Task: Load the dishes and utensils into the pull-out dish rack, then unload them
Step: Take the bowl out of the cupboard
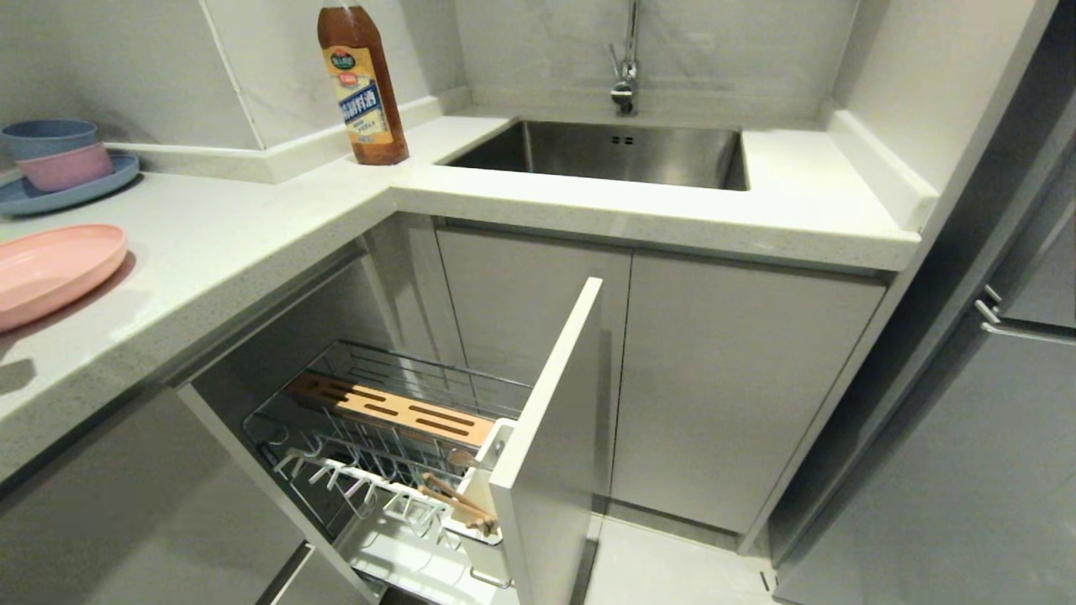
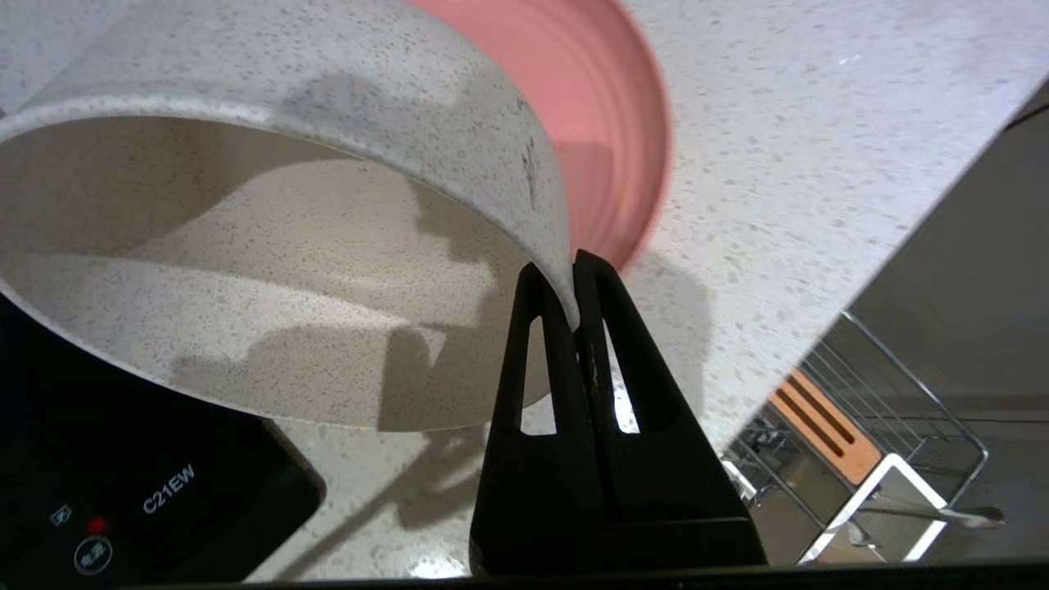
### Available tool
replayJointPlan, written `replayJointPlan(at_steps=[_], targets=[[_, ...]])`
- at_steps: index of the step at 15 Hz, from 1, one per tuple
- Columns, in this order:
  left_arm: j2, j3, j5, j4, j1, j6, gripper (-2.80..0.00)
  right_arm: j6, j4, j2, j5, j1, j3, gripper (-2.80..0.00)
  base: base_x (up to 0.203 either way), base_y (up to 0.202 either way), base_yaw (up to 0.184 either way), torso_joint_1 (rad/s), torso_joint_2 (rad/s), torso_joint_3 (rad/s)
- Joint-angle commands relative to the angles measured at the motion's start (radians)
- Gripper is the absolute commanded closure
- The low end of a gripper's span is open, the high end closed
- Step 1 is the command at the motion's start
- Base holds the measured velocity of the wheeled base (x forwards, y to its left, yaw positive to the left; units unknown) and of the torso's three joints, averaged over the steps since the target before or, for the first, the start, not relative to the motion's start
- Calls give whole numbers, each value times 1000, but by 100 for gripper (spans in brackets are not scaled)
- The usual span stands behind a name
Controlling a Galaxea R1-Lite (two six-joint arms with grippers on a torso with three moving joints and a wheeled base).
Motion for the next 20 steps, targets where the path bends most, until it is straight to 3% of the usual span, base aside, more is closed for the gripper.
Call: replayJointPlan(at_steps=[1, 20], targets=[[38, -1, 0, 4, 4, -1, 0, 0, 0, 0, 0, 0, 3, 0, 0, 0, 0, 0, 0, 0], [104, 2, 5, 6, 4, -2, 0, 0, 0, 0, 0, 0, 3, 0, 0, 0, 0, 0, 0, 0]])
